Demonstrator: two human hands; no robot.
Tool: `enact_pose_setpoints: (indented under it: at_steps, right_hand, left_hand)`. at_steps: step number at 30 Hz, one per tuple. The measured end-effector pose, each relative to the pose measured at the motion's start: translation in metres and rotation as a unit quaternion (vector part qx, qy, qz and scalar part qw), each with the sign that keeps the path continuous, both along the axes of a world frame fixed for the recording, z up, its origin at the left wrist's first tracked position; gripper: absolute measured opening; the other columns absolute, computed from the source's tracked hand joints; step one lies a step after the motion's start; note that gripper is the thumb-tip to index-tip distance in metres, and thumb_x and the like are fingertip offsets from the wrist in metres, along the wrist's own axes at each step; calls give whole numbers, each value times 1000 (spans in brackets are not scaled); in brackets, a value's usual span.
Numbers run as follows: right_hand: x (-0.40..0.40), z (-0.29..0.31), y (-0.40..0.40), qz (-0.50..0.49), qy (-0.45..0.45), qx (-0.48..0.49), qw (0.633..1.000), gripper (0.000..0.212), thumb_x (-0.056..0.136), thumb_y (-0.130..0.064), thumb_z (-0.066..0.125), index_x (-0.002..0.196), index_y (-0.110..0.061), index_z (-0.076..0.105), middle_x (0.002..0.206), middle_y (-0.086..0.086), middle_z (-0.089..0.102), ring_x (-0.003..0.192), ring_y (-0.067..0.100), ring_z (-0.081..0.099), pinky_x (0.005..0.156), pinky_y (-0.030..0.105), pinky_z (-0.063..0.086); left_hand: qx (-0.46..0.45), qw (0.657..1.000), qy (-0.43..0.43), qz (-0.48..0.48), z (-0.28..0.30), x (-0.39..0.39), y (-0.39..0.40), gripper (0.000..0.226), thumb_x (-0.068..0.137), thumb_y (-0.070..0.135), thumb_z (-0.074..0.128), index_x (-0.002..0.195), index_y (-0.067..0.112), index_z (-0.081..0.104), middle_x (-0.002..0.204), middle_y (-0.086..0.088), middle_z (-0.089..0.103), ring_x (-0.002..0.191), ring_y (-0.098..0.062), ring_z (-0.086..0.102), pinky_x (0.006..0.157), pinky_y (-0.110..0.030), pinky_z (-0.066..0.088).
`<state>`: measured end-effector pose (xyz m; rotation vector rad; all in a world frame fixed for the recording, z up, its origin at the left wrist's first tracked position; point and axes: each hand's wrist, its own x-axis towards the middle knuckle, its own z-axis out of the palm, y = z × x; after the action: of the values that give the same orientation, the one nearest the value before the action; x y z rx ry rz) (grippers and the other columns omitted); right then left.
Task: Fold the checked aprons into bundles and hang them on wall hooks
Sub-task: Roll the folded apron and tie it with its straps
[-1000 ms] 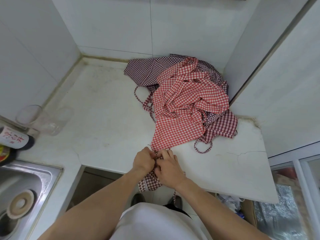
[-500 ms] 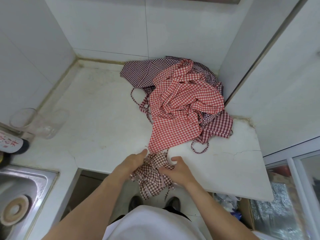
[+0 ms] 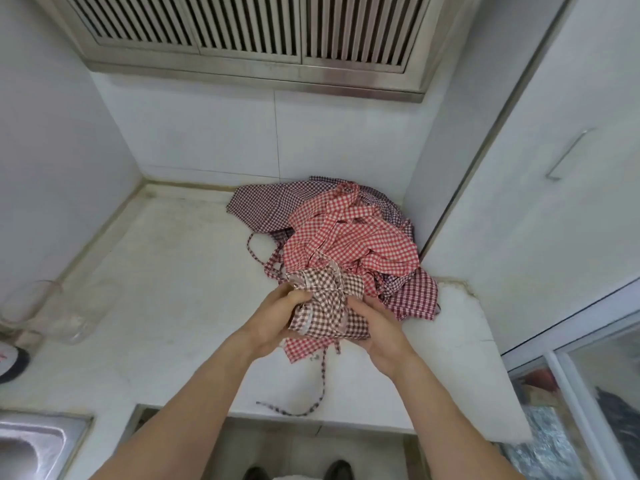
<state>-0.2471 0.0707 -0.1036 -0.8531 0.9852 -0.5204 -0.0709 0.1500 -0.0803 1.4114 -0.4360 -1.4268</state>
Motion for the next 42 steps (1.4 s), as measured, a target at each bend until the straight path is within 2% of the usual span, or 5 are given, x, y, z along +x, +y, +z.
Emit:
enact_pose_setpoints:
  at_steps: [13,20,30,37,42]
  right_hand:
    - [2,56,-20,9,-87,-51,995,56,89,-21,71,139,-10,48,128,6,67,113,28,67,97,52,53]
    - [-2,89,-33,-109,-12,-223,969,61,83,-16,79,136,-18,50,124,3,66,101,16,71,76,34,61]
    - [-55,176,-76,-107,46,-285,952,72,74,-17,85,136,-11,48,122,7,66,99,22,71,68,33,61]
    - [-73,222,-96,-87,319,-646,688,51,83,-36,73,131,-28,56,131,-4,46,126,14,42,112,40,36]
    - [-83,256,-112,-3,408,-652,639,67,72,-53,71,126,-24,46,118,-7,43,113,14,43,98,37,43]
  left_hand:
    - [-66,997,45,-8,51,9,-29,39,97,23,56,134,12,53,120,-6,71,104,-23,69,69,-31,58]
    - [-207,858,-469,-22,71,10,-47,57,89,29,71,134,39,39,125,7,51,114,-10,53,94,-29,50]
    - [-209,805,-538,-137,147,-31,-115,16,102,31,50,85,31,47,102,-6,50,80,-9,52,88,-32,47]
    - [-114,766,-607,-177,230,-81,-164,10,100,12,50,97,20,54,120,-8,47,97,-23,57,96,-35,46]
    - [-118,657,-704,-243,300,-126,-196,24,100,12,48,116,8,65,119,-10,65,111,-26,61,92,-34,52]
